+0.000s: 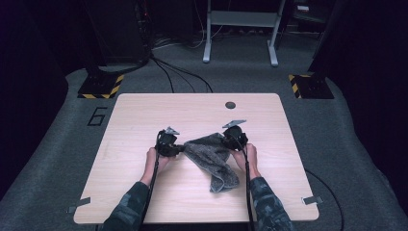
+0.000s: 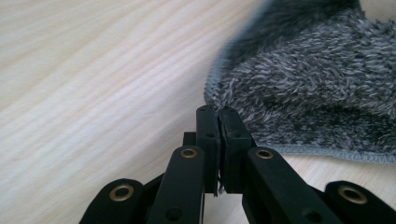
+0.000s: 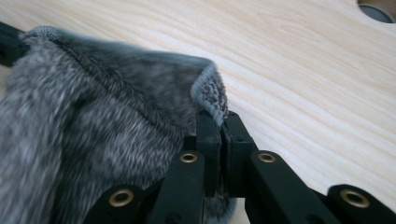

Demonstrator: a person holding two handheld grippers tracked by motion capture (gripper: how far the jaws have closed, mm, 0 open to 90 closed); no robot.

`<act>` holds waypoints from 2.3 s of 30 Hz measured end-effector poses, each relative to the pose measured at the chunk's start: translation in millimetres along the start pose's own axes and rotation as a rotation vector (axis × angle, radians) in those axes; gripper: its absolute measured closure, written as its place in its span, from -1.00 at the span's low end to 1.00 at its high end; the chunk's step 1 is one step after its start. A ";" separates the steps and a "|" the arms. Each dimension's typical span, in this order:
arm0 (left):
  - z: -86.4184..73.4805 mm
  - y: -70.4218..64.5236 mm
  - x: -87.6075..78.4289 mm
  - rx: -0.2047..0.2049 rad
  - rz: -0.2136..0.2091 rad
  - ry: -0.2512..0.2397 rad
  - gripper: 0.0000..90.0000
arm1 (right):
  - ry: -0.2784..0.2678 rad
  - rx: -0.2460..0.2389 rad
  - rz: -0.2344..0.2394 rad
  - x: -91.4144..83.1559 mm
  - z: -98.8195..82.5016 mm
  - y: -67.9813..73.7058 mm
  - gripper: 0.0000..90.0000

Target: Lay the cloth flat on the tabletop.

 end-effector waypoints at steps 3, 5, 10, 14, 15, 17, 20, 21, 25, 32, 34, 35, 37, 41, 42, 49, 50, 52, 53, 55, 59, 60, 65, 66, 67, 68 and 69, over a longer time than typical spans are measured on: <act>5.1 5.4 -11.9 0.020 0.012 -0.013 0.96 | -0.019 0.058 0.037 -13.8 -2.7 -7.2 0.94; 10.0 6.2 -18.1 0.027 0.021 -0.025 0.96 | -0.032 0.071 0.064 -21.0 -2.8 -7.8 0.94; 11.5 4.6 -18.8 0.004 0.027 -0.008 0.54 | -0.058 0.060 0.055 -27.0 -5.9 -2.5 0.94; 3.8 12.2 -13.7 -0.061 0.017 -0.001 0.07 | -0.048 0.074 0.046 -24.0 -12.9 -5.9 0.94; 2.3 13.5 -11.8 -0.082 0.004 -0.008 0.05 | -0.045 0.076 0.044 -23.3 -13.6 -6.7 0.94; 1.4 13.1 -8.8 -0.095 -0.017 -0.009 -0.03 | -0.031 0.082 0.041 -22.4 -16.4 -8.9 0.94; 2.8 7.0 -1.4 -0.093 -0.044 -0.006 -0.08 | -0.024 0.076 0.032 -20.7 -19.9 -11.1 0.94; 3.5 3.0 1.7 -0.102 -0.053 -0.009 -0.09 | -0.019 0.080 0.029 -20.5 -20.8 -10.6 0.94; 6.3 -4.6 12.0 -0.090 -0.048 0.004 0.01 | -0.027 0.075 0.029 -20.3 -22.9 -9.8 0.94; 4.6 -3.4 13.0 -0.056 -0.010 0.003 0.96 | -0.049 0.067 0.008 -26.2 -21.2 -12.4 0.94; 2.4 -1.9 9.2 -0.044 0.007 0.007 0.97 | -0.053 0.071 0.006 -28.8 -22.3 -17.3 0.94; 1.3 -0.8 6.5 -0.040 0.009 0.008 0.97 | -0.059 0.077 -0.002 -29.9 -23.0 -20.3 0.94; -0.6 1.8 0.7 -0.031 0.019 0.009 0.98 | -0.054 0.101 -0.005 -32.5 -25.3 -24.7 0.94; -4.2 6.2 -12.8 -0.014 0.038 0.015 0.98 | -0.063 0.097 -0.017 -36.0 -28.6 -31.9 0.94; -5.2 6.9 -16.3 -0.012 0.037 0.016 0.98 | -0.066 0.092 -0.019 -36.7 -29.4 -33.8 0.94; -8.5 14.1 -21.7 -0.035 0.048 0.016 0.78 | -0.038 0.097 -0.002 -30.1 -31.5 -31.5 0.90; -8.6 14.5 -20.3 -0.046 0.052 0.019 0.56 | -0.033 0.101 -0.002 -28.0 -31.8 -31.0 0.83; -8.5 15.2 -16.3 -0.062 0.045 0.020 0.34 | -0.024 0.118 0.012 -23.8 -32.2 -30.4 0.56; -8.2 15.4 -14.6 -0.075 0.044 0.017 0.24 | -0.026 0.118 0.015 -23.2 -32.0 -30.4 0.55; -6.9 15.8 -12.6 -0.085 0.034 0.011 0.13 | -0.034 0.109 0.015 -21.4 -29.2 -30.1 0.34; -5.8 16.2 -6.5 -0.095 0.050 0.021 0.21 | -0.043 0.112 -0.026 -16.5 -19.4 -33.0 0.43; -6.4 16.1 -4.6 -0.098 0.058 0.026 0.30 | -0.048 0.099 -0.036 -14.7 -17.8 -33.4 0.53; -9.1 11.1 -4.2 -0.041 0.061 0.024 0.90 | -0.053 0.091 -0.022 -13.9 -19.3 -32.6 0.91; -10.0 9.8 -5.3 -0.031 0.059 0.026 0.95 | -0.050 0.111 -0.013 -17.7 -20.7 -31.6 0.92; -11.4 7.2 -7.3 -0.015 0.061 0.021 0.96 | -0.061 0.111 -0.005 -21.2 -21.1 -32.2 0.93; -12.2 5.3 -9.6 -0.007 0.065 0.005 0.97 | -0.080 0.111 -0.001 -29.3 -22.2 -31.3 0.94; -12.9 2.4 -13.8 0.009 0.072 -0.017 0.97 | -0.091 0.099 -0.008 -36.3 -23.7 -31.3 0.94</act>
Point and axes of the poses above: each handheld gripper's, and its own axes: x roughly forward along the jaws, z roughly out of its top, y roughly to its left, the point moved 7 cm from there along x, roughly forward along the jaws, and after that the axes turned 12 degrees about -z, right-handed, at the moved point
